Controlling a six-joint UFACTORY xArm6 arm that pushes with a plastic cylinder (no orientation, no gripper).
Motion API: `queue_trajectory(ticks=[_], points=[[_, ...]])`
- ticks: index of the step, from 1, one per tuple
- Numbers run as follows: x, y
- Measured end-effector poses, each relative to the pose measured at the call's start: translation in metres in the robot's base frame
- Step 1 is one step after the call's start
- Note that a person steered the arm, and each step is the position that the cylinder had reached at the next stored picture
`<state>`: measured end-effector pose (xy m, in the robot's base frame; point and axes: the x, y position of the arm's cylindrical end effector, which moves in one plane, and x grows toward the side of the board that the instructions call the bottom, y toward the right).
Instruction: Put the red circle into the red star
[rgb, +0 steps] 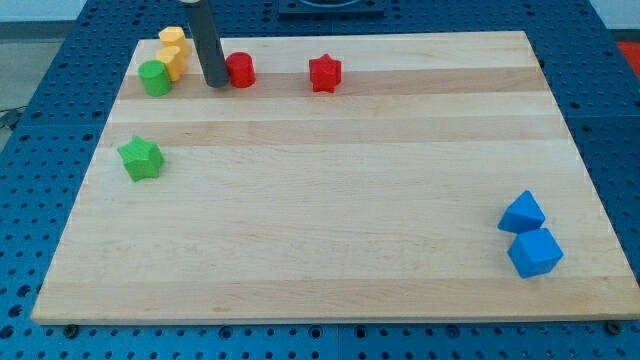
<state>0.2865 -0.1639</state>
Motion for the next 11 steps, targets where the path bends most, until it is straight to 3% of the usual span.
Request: queue_trajectory(ticks=[1, 4, 5, 7, 8, 9, 11], points=[[-0.002, 0.006], [0.001, 0.121], [0.002, 0.121], [0.045, 0.066], [0.028, 0.061], [-0.029, 0.042], [-0.055, 0.042]])
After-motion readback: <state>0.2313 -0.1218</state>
